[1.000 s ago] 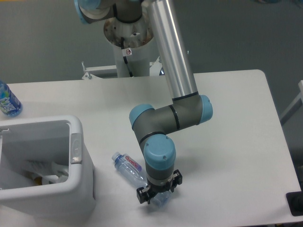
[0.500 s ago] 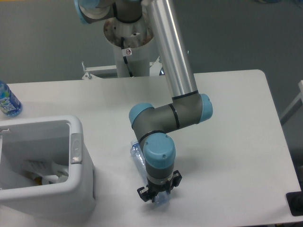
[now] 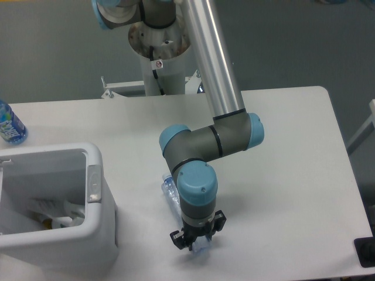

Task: Place the trash in the trash can
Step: 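Close the gripper on the bottle's cap end, then lift the bottle and carry it over the trash bin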

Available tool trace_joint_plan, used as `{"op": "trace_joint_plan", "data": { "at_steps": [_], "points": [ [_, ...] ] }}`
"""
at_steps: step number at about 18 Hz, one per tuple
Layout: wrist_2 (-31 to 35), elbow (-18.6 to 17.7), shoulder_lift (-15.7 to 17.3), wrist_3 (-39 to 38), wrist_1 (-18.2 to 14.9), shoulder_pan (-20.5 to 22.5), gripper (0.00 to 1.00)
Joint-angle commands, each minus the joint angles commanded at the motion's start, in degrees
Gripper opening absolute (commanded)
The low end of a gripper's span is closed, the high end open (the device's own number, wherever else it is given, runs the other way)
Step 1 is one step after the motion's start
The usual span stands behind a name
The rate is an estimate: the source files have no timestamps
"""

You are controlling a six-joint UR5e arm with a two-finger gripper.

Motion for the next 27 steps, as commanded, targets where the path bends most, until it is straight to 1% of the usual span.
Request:
{"op": "trace_joint_plan", "data": {
  "at_steps": [3, 6, 8, 10, 12, 13, 14, 15, 16, 17, 20, 24, 27],
  "points": [
    [-1.0, 2.2, 2.5, -0.2, -0.1, 1.5, 0.57],
    [-5.9, 4.8, 5.5, -0.9, -0.1, 3.0, 0.57],
    [-7.7, 6.9, 8.3, -2.1, 0.0, 4.1, 0.57],
    [-10.5, 11.5, 9.8, -5.2, 0.3, 5.8, 0.57],
    [-15.4, 15.6, 10.7, -8.0, 0.4, 7.4, 0.57],
    [-16.4, 16.7, 11.2, -8.2, 0.8, 7.6, 0.57],
    [-16.6, 17.0, 12.3, -8.0, 1.1, 7.5, 0.57],
    [-16.7, 17.0, 13.3, -8.0, 2.3, 7.5, 0.57],
    [-16.9, 17.0, 13.9, -8.1, 3.7, 7.1, 0.57],
    [-16.9, 17.0, 14.6, -8.1, 4.4, 6.3, 0.57],
    [-16.9, 17.0, 15.9, -7.9, 4.6, 3.6, 0.57],
    [-16.9, 16.9, 17.6, -7.7, 6.1, -2.3, 0.57],
    [-16.7, 16.1, 17.5, -7.4, 6.2, -7.4, 0.57]
  ]
}}
